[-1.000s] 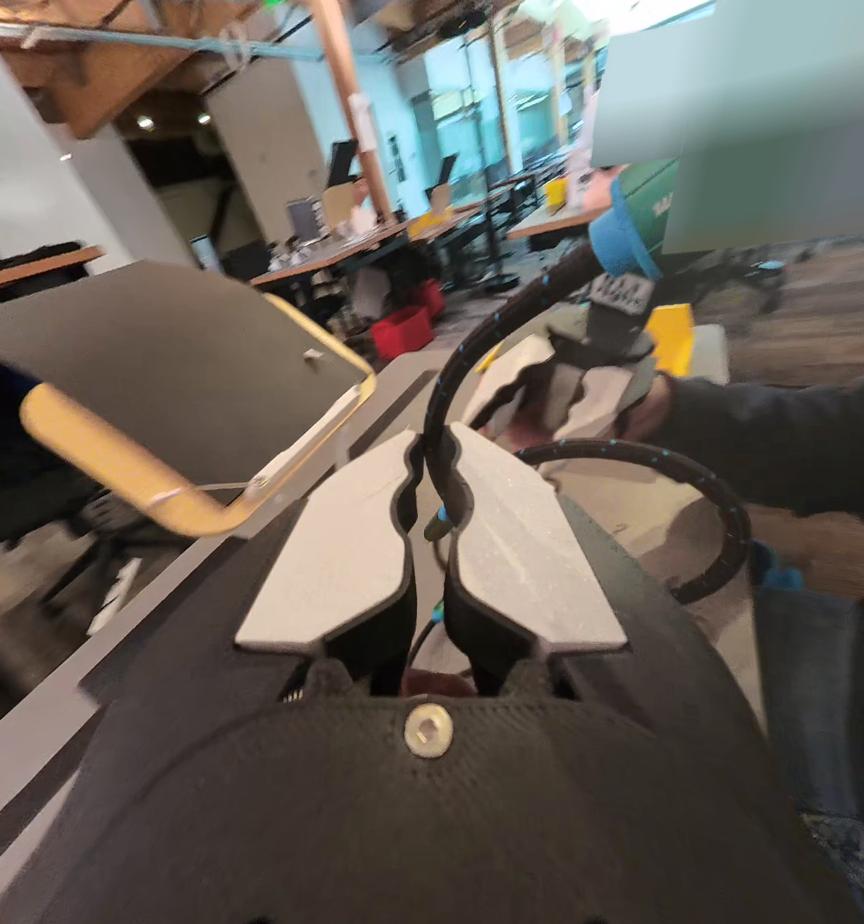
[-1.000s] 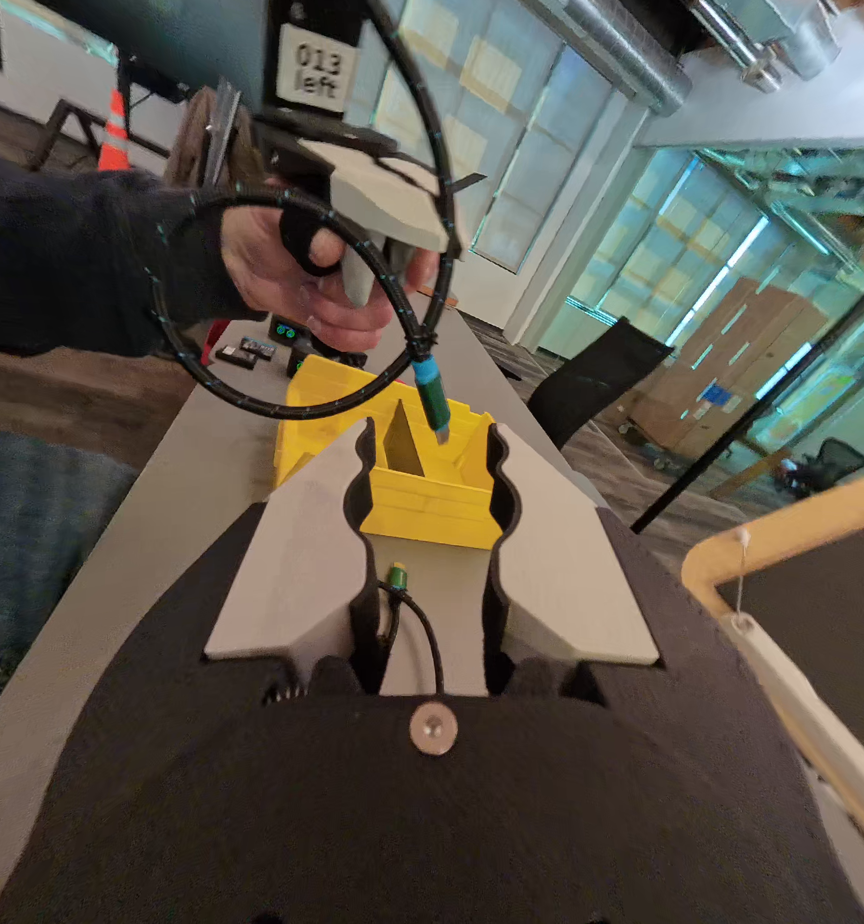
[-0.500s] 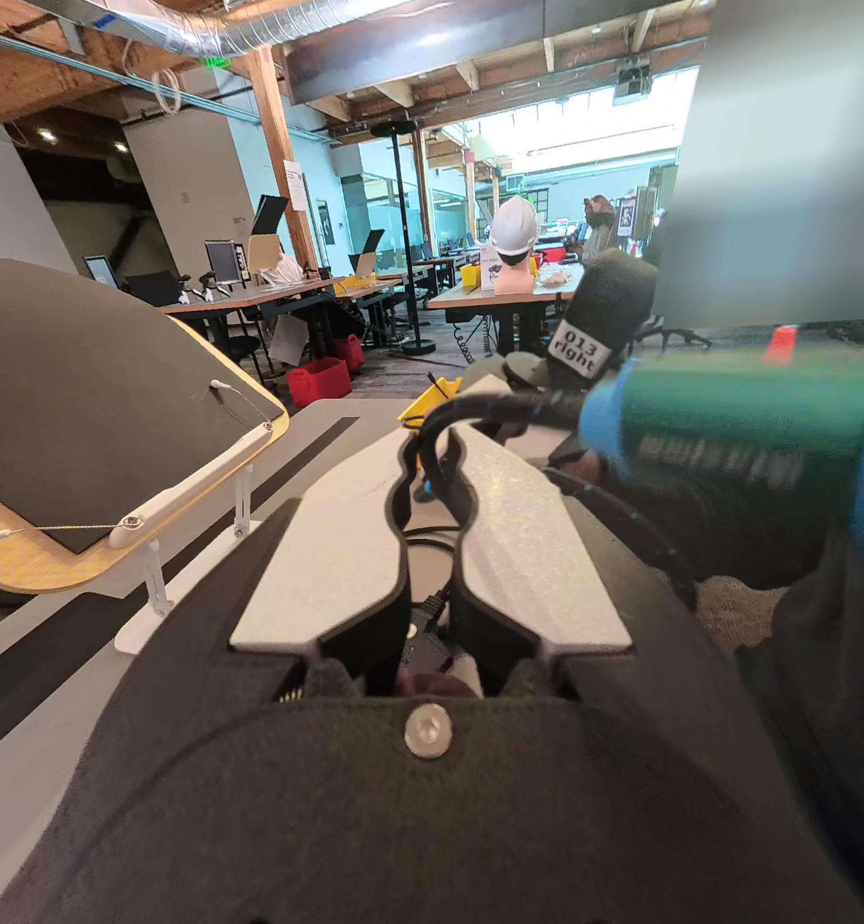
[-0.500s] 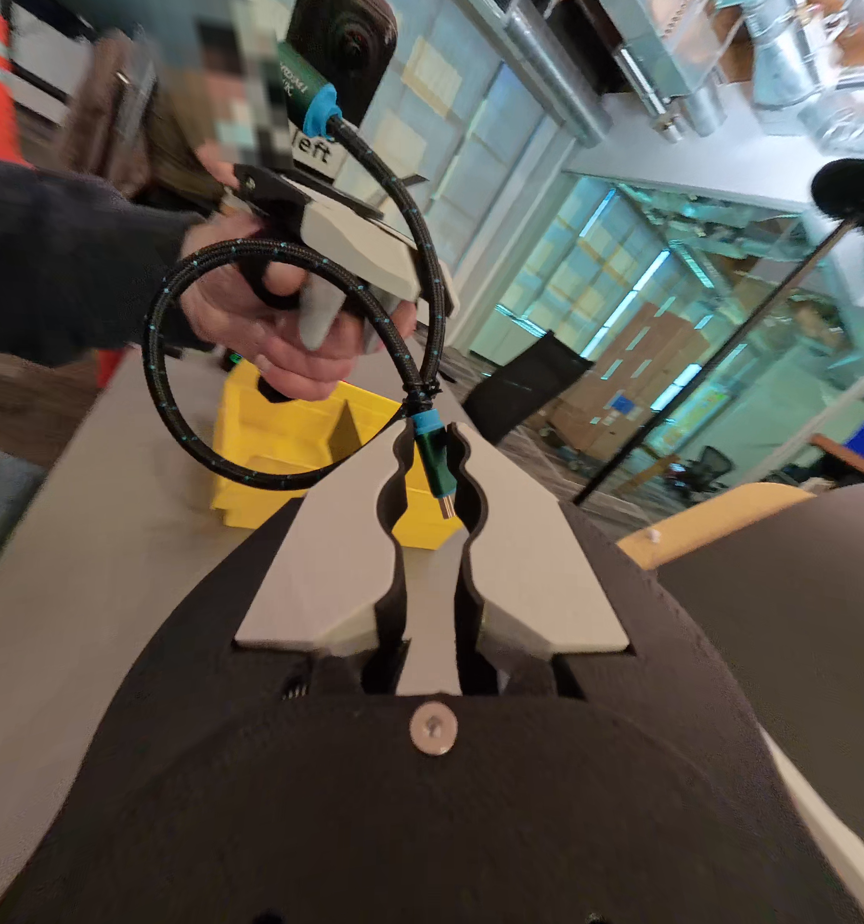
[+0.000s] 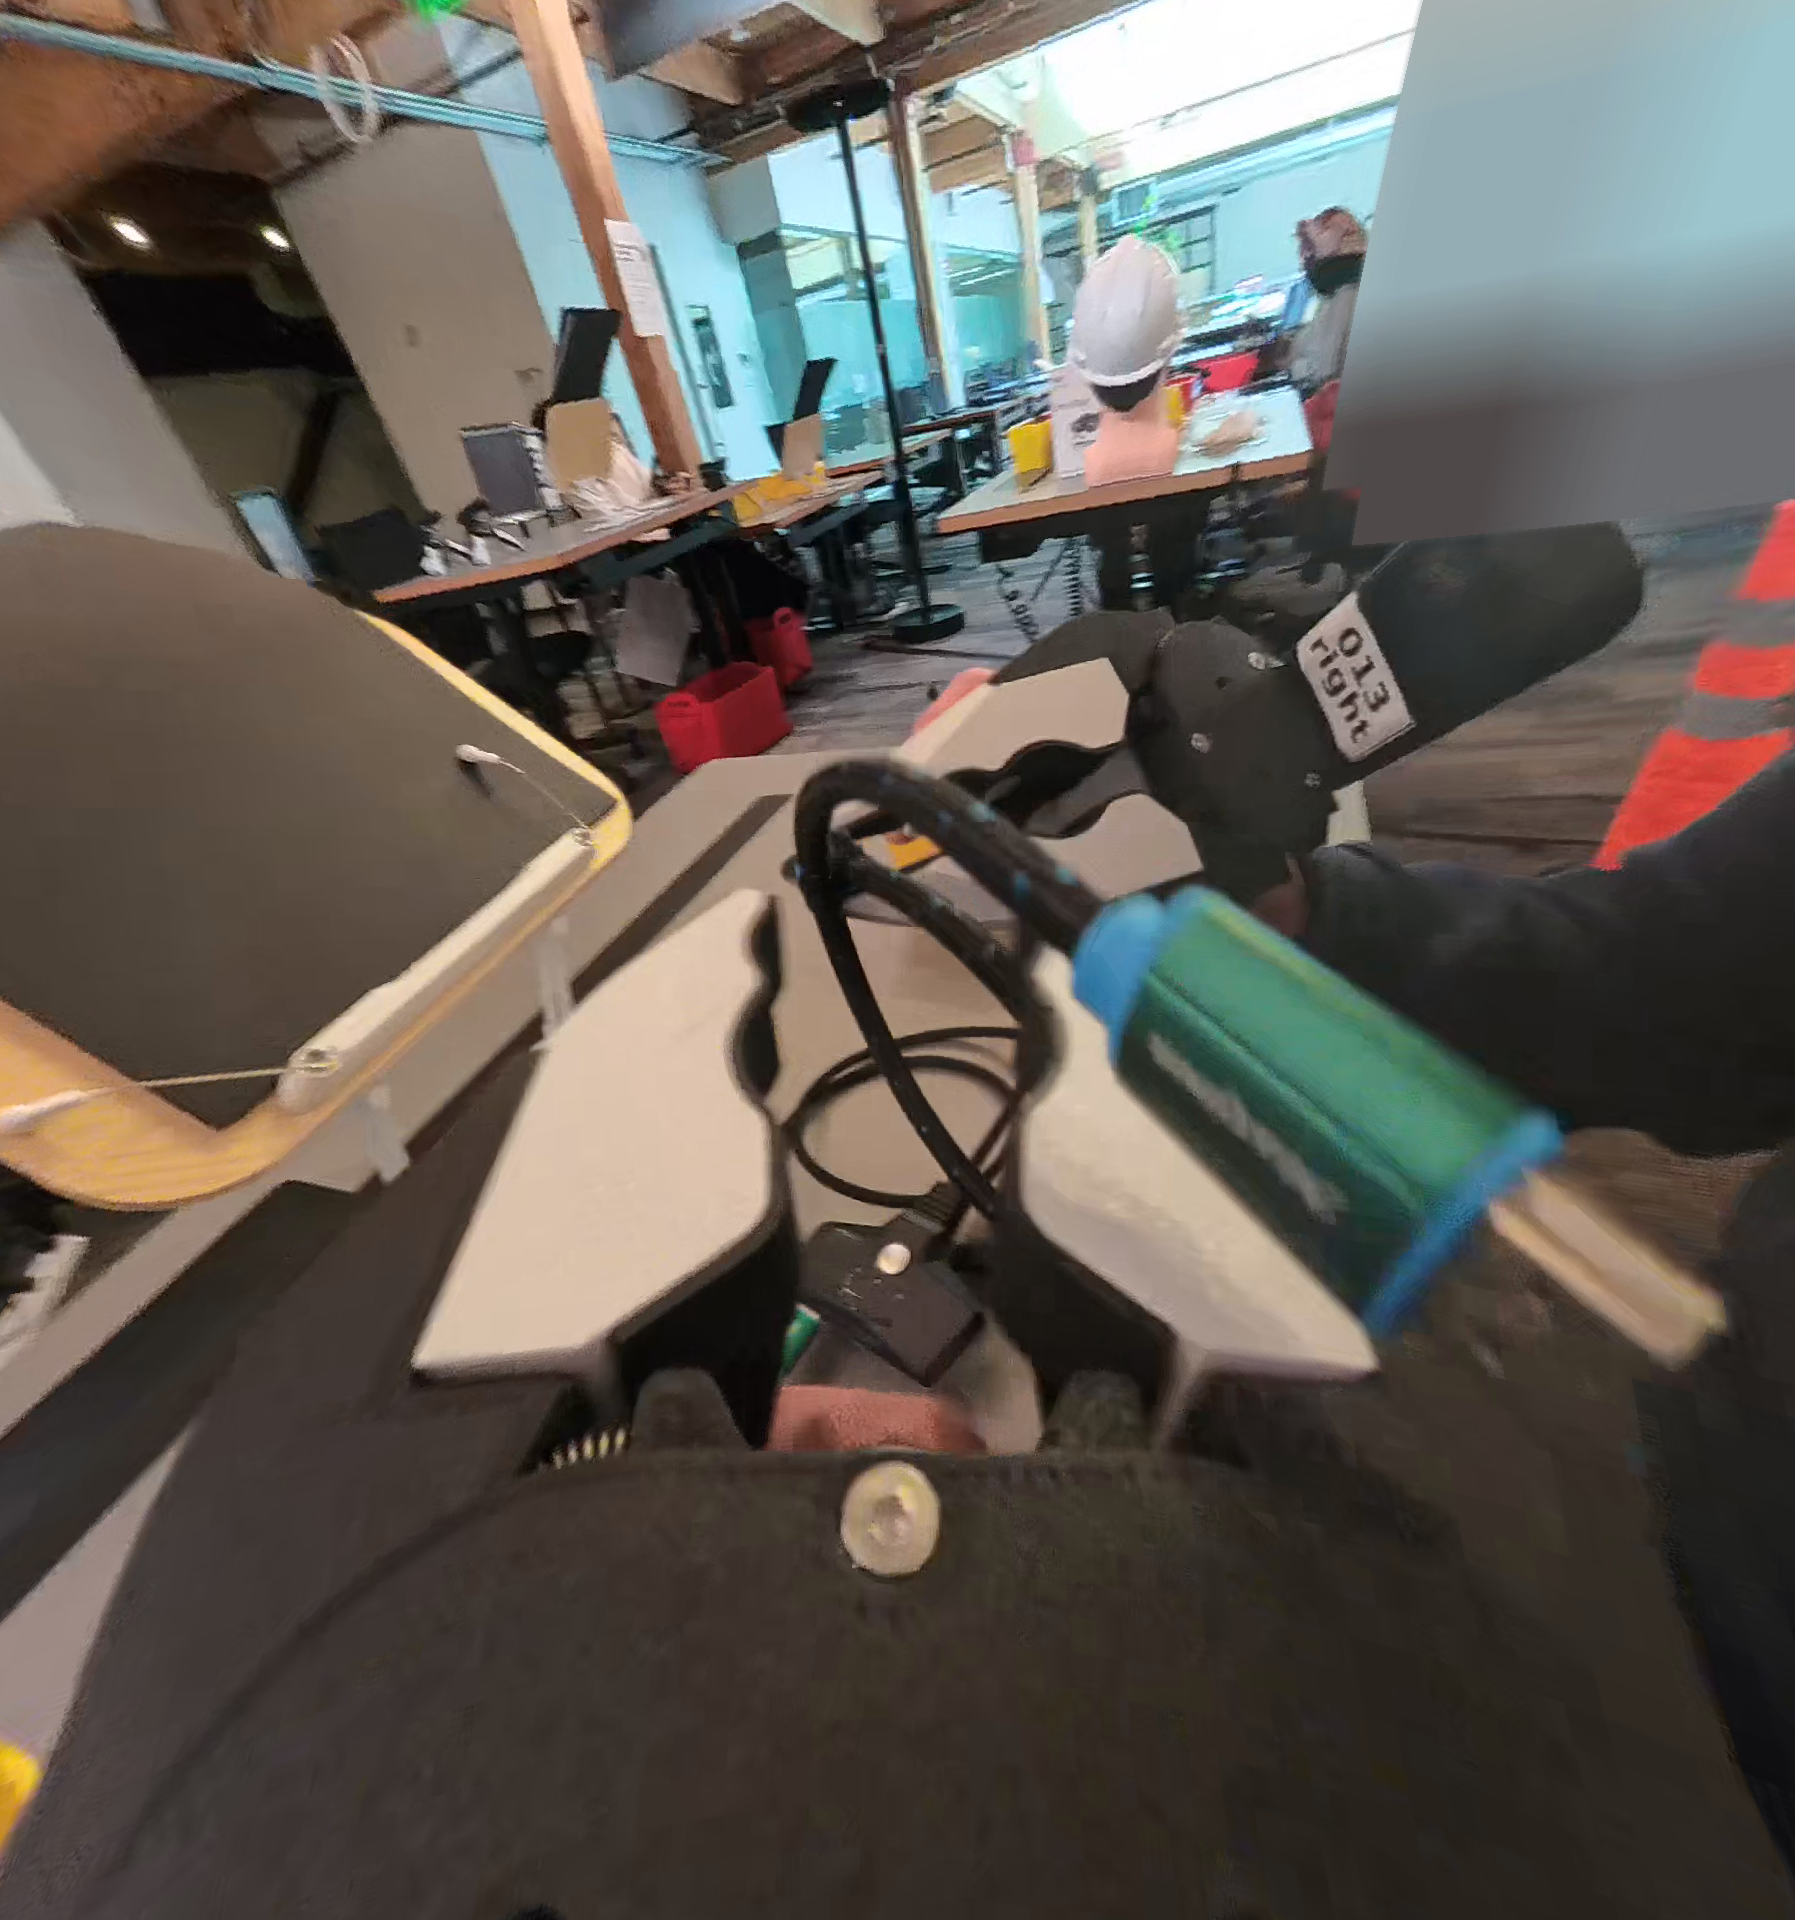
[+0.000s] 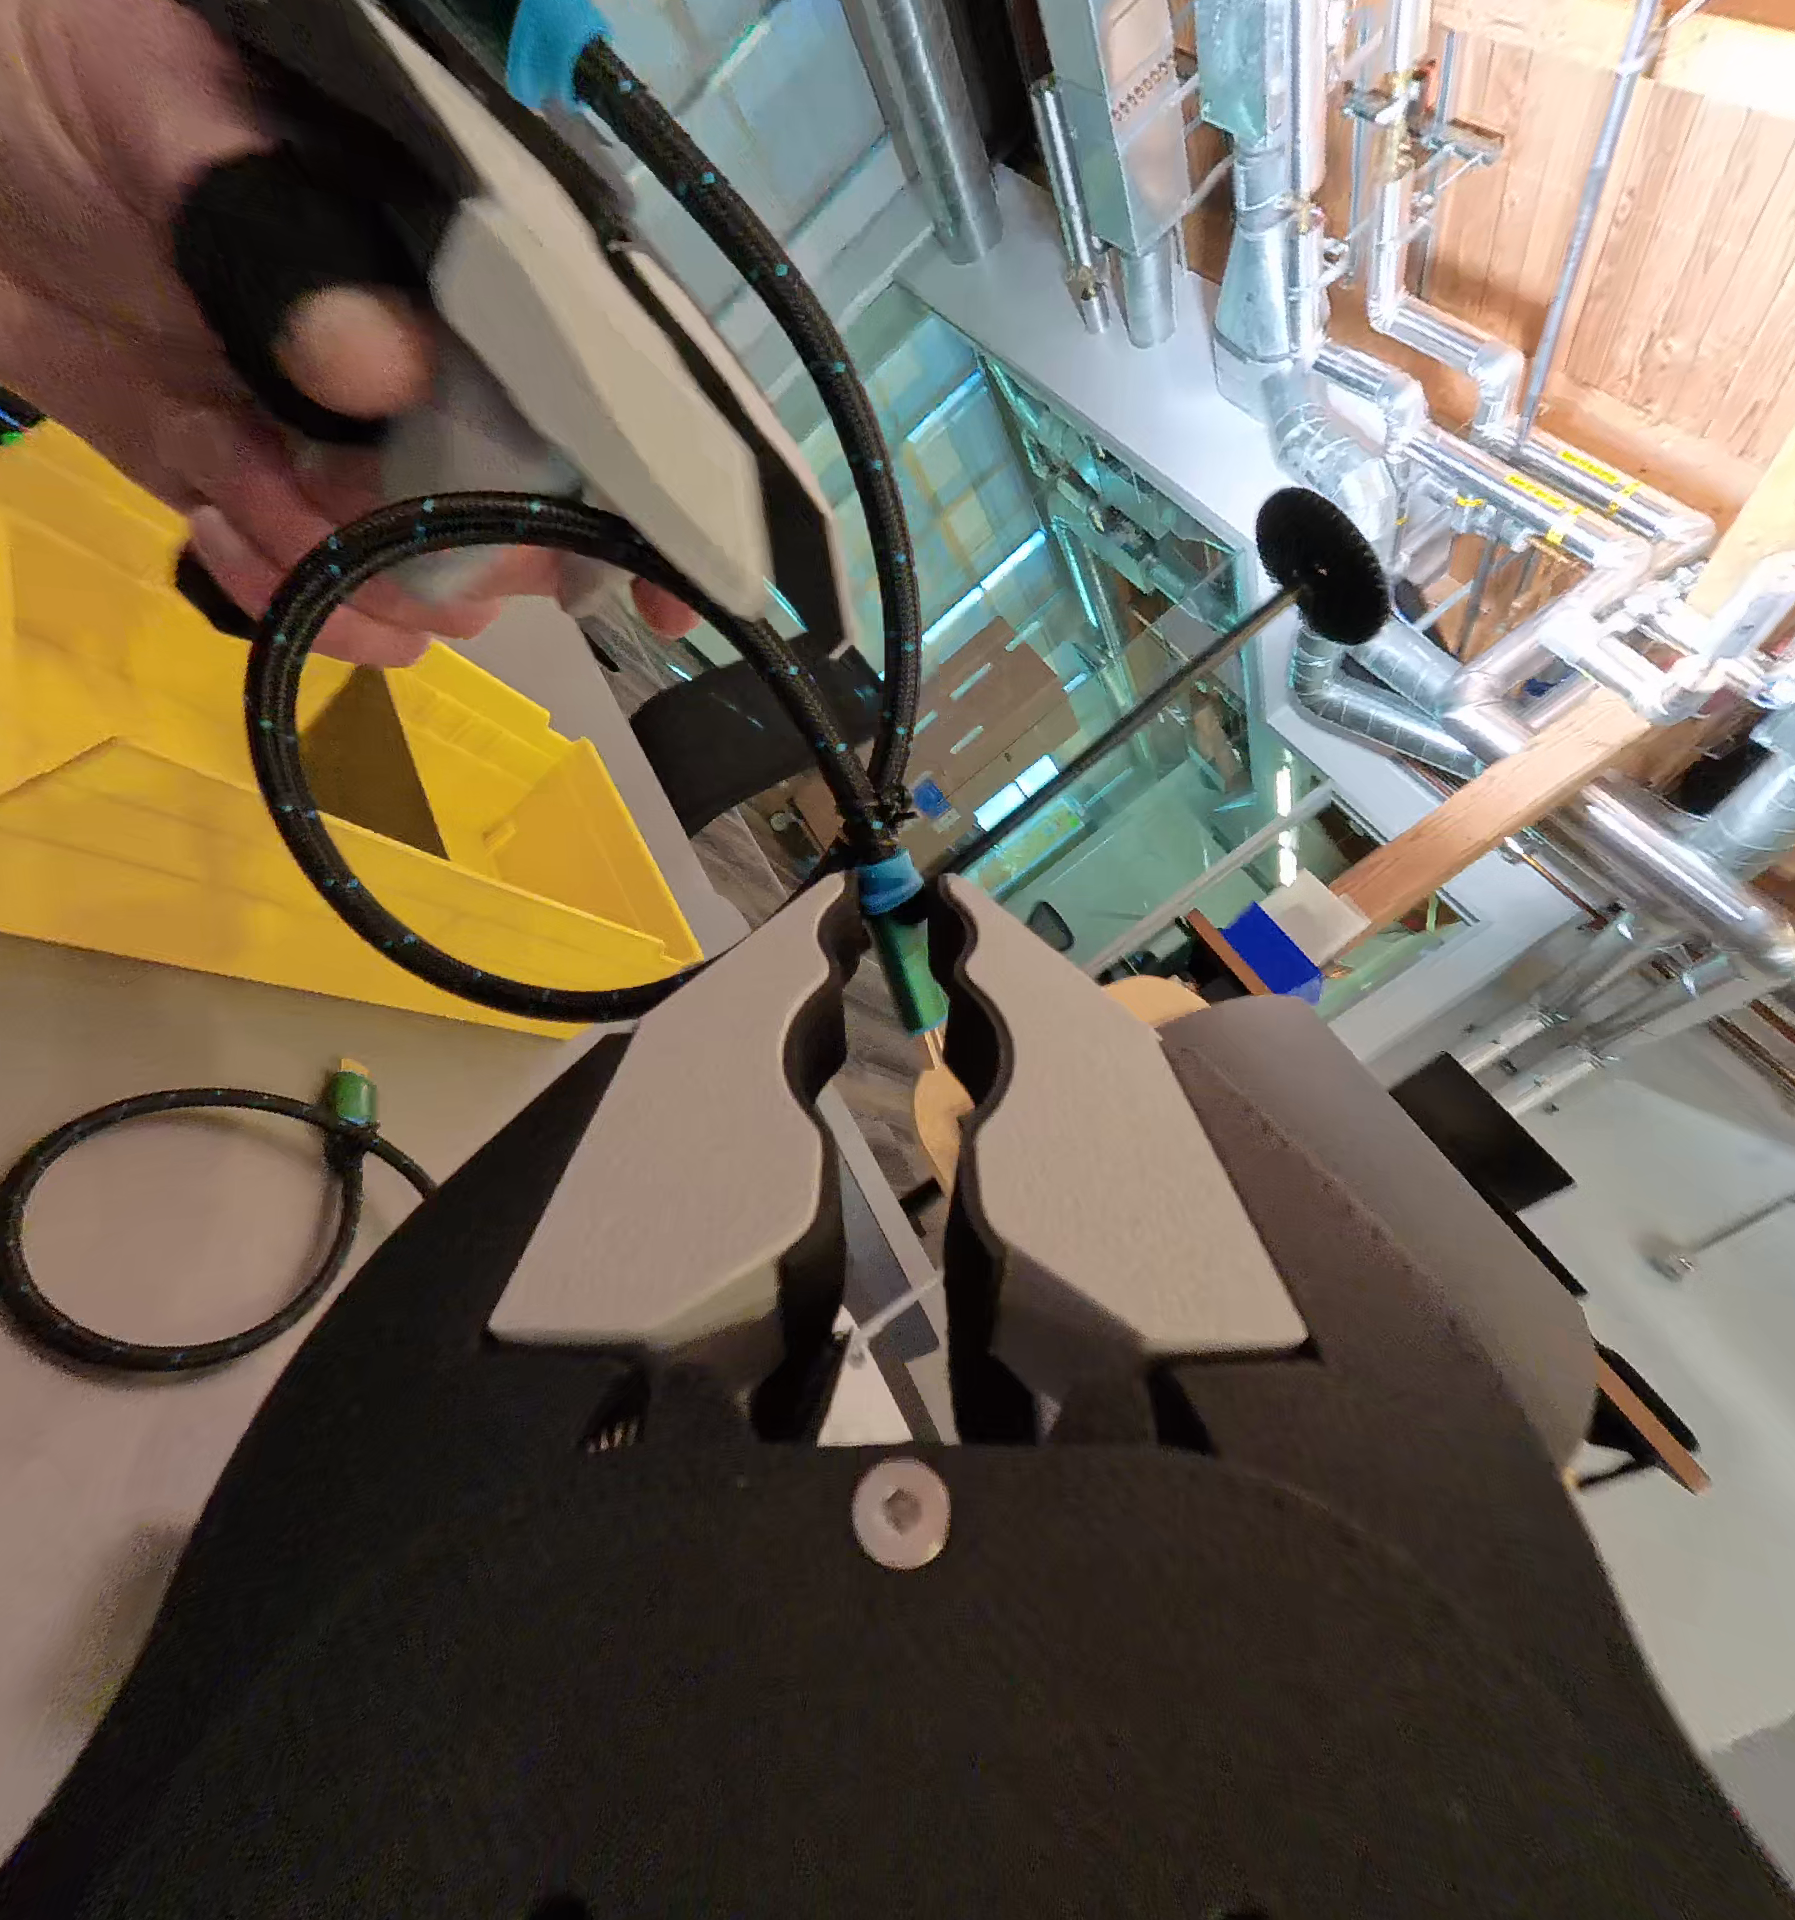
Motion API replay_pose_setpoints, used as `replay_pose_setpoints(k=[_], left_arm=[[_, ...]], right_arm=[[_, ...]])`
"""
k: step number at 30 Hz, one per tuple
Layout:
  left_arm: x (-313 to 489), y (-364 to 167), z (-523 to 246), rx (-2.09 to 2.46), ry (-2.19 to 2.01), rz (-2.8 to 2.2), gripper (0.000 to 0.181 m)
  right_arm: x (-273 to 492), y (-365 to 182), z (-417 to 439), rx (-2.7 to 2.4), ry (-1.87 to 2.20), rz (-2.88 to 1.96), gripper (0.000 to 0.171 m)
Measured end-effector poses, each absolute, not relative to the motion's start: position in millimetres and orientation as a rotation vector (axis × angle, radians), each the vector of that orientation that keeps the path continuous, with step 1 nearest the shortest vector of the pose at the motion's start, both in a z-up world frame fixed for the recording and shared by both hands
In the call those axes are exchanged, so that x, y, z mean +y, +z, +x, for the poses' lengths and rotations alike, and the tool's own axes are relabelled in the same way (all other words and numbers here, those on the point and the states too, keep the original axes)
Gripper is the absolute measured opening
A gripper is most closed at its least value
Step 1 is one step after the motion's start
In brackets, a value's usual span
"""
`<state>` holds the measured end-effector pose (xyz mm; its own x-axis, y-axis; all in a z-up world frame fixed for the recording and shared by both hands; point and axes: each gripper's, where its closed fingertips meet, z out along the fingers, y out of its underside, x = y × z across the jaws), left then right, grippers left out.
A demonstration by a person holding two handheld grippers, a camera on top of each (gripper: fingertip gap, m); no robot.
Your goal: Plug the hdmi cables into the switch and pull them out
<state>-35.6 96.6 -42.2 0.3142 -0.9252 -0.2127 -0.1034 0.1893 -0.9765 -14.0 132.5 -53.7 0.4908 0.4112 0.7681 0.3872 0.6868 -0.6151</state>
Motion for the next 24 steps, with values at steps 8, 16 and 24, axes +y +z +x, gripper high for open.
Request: replay_pose_setpoints(k=[8,16,24], left_arm=[[92,-49,-31,1.161,-0.739,-1.248,0.0],[93,-52,-82,1.1,-1.198,-1.33,0.044],[98,-35,-90,0.986,-1.389,-1.305,0.044]], right_arm=[[121,-58,-24,-1.12,0.004,-0.794,0.01],[106,-48,-18,-1.104,-0.037,-0.665,0.009],[104,-59,-15,-1.197,-0.157,-0.578,0.009]])
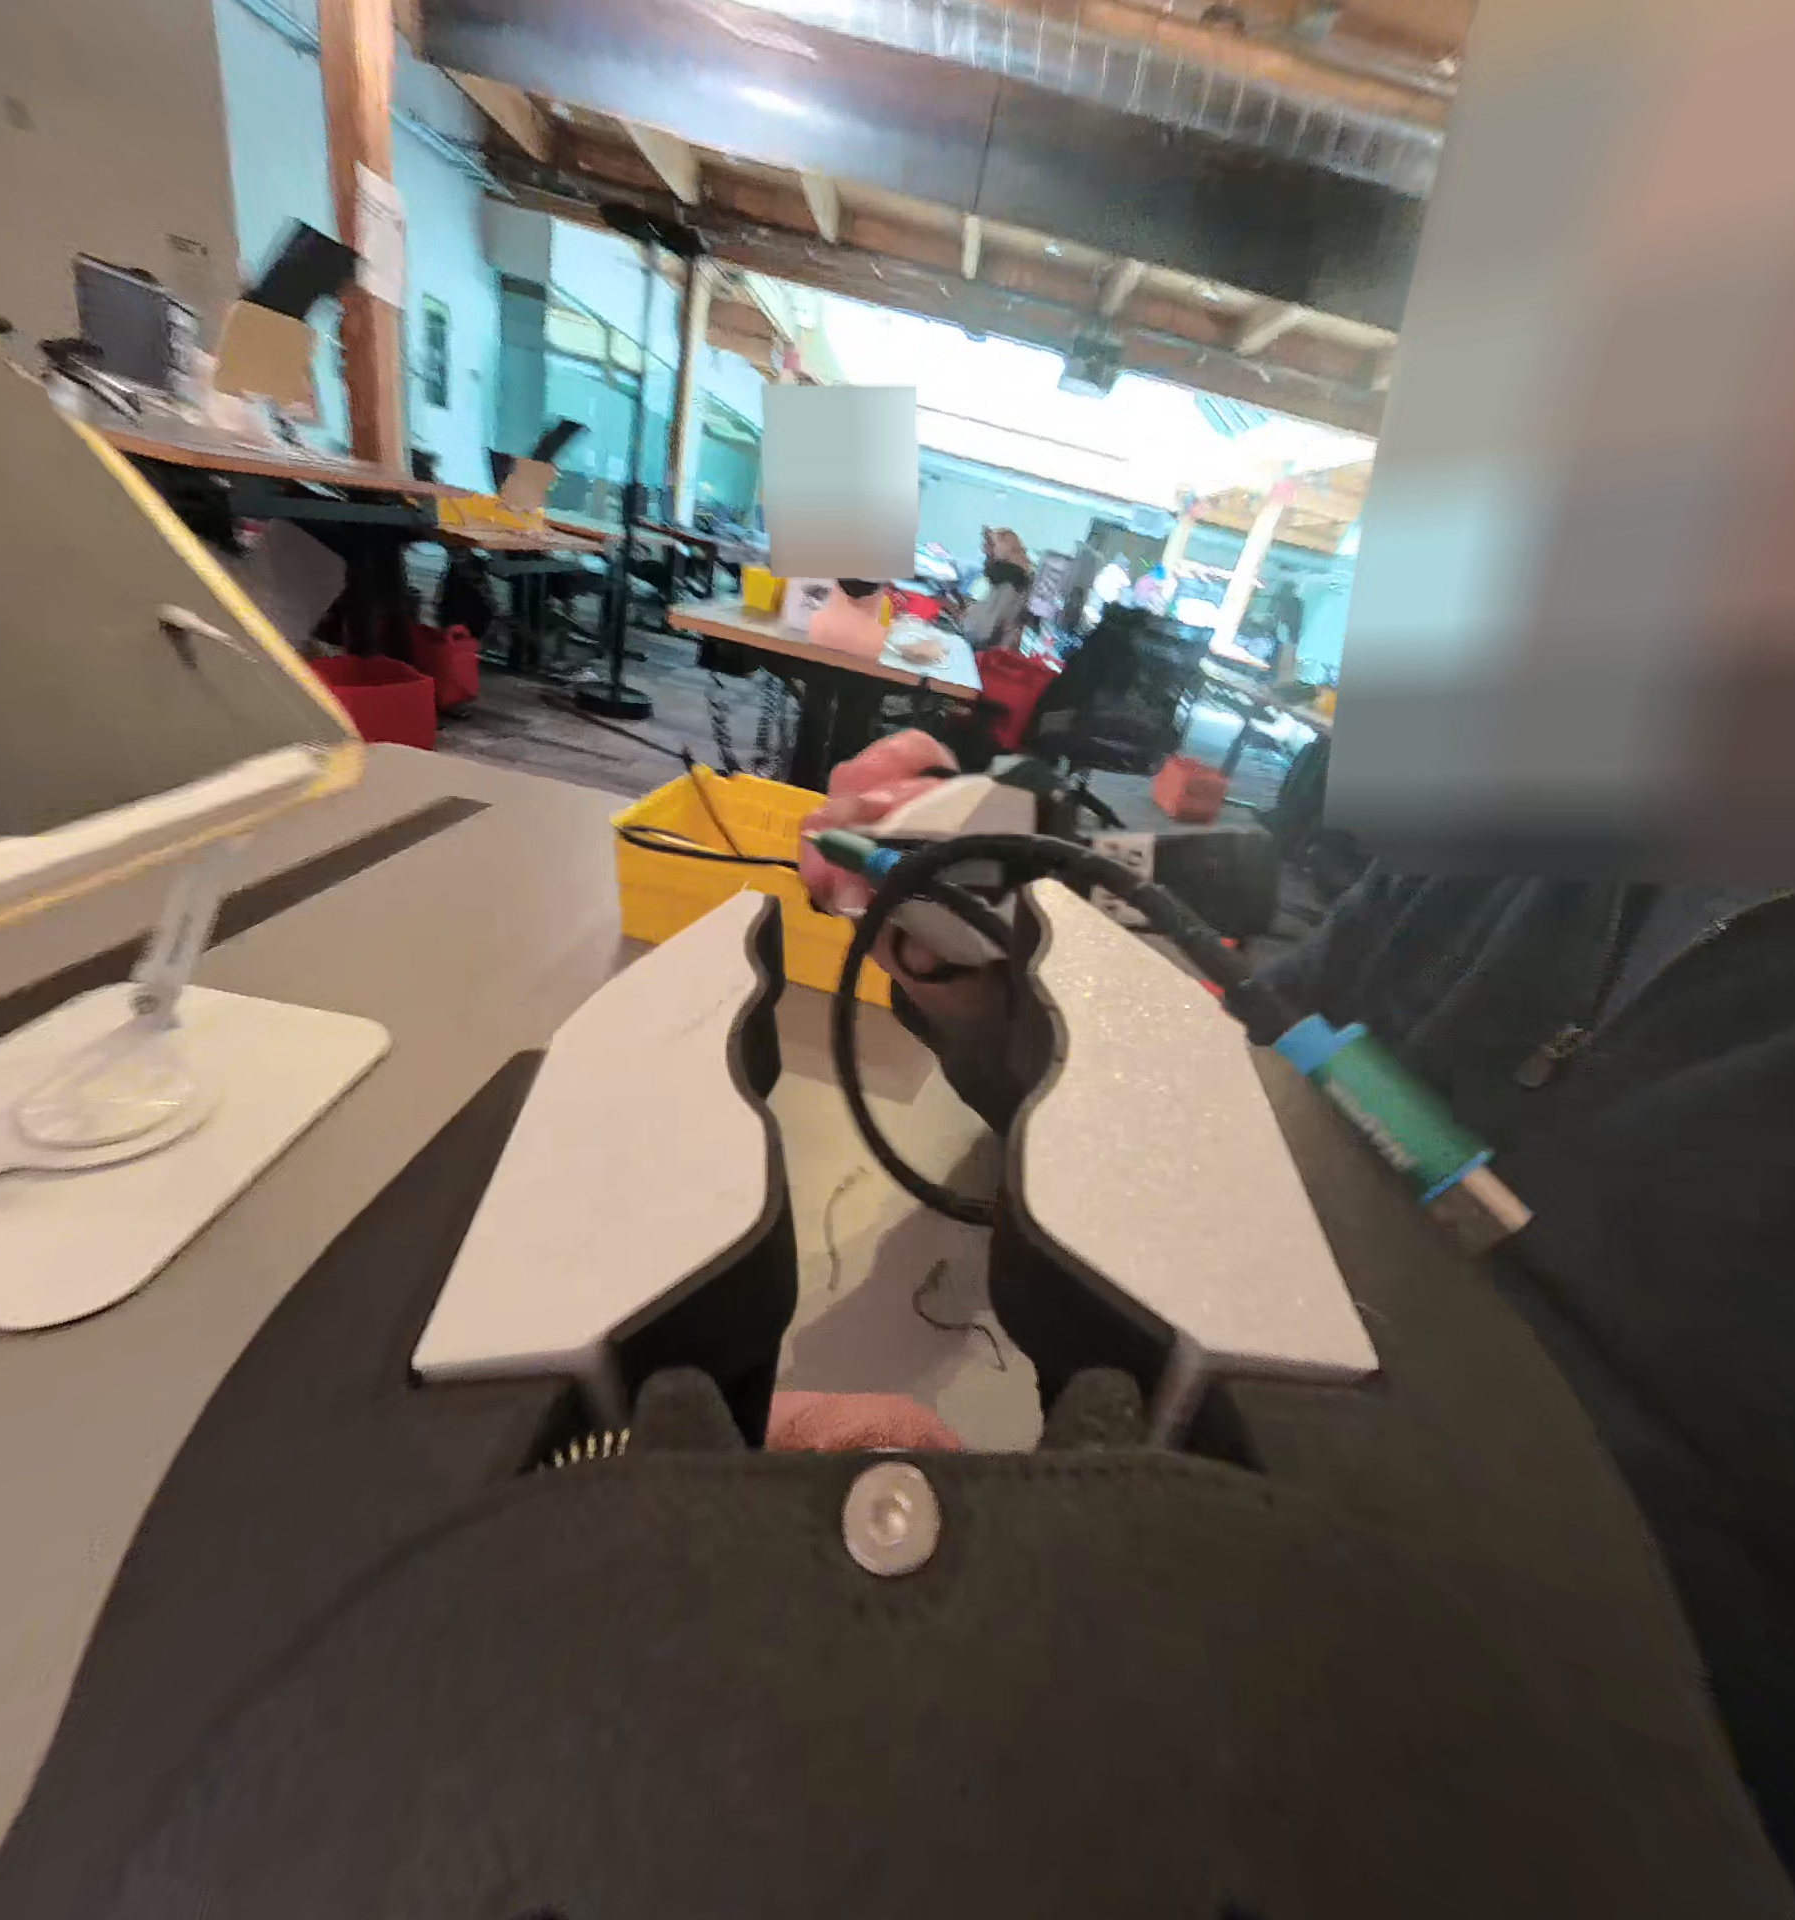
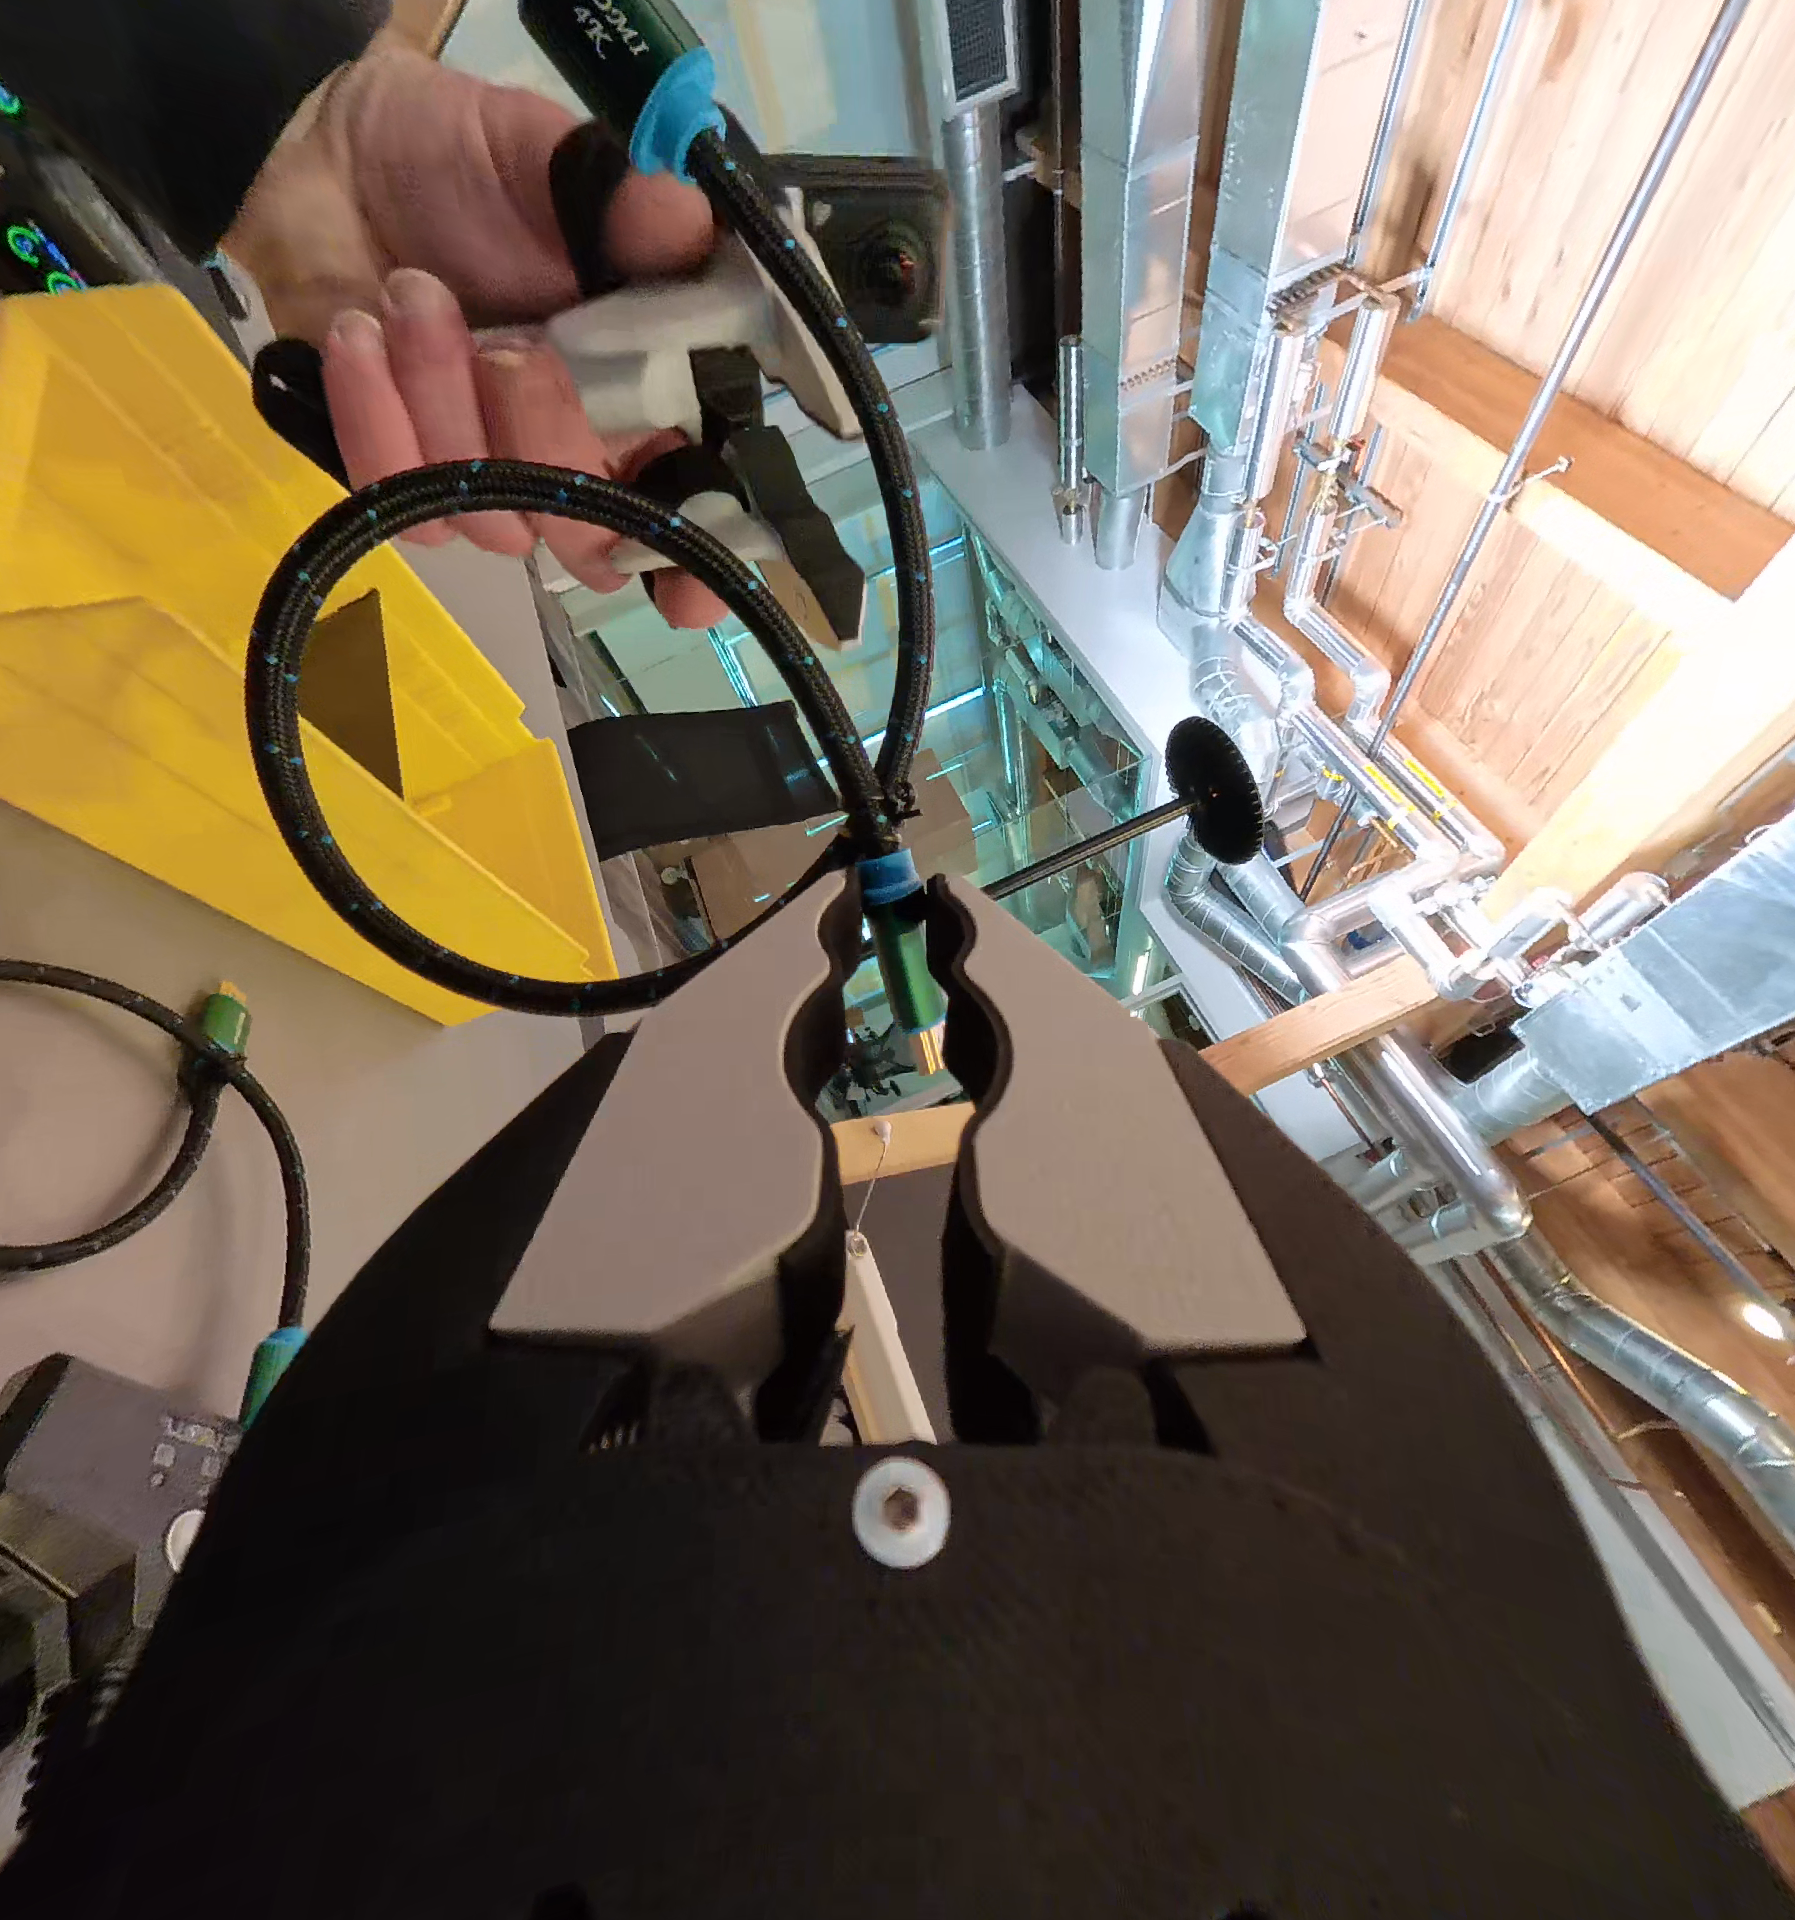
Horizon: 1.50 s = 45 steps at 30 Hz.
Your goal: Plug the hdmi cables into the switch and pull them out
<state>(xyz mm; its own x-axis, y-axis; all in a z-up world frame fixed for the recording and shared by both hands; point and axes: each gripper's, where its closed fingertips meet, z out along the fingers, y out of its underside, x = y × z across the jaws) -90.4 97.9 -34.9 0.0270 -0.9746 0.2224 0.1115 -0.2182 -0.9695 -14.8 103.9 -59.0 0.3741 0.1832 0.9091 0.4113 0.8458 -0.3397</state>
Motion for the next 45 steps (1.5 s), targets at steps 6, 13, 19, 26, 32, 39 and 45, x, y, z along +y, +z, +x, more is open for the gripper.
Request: replay_pose_setpoints(k=[6,13,19,26,32,39,45], left_arm=[[63,-69,-42,1.267,-1.374,-1.419,0.062],[53,-98,-17,1.398,-1.276,-1.534,0.068],[86,-74,-52,1.159,-1.36,-1.493,0.055],[65,-74,-56,1.234,-1.446,-1.491,0.079],[50,-110,-28,1.415,-1.32,-1.627,0.066],[56,-120,-11,1.398,-1.244,-1.599,0.042],[63,-125,-3,1.393,-1.115,-1.56,0.016]], right_arm=[[100,-68,-24,-1.233,-0.222,-0.541,0.009],[102,-75,-26,-1.25,-0.28,-0.524,0.009],[103,-71,-19,-1.227,-0.303,-0.516,0.009],[101,-83,-29,-1.262,-0.358,-0.49,0.009],[106,-91,-32,-1.273,-0.382,-0.506,0.01],[111,-89,-24,-1.241,-0.348,-0.549,0.01],[115,-85,-21,-1.212,-0.248,-0.621,0.009]])
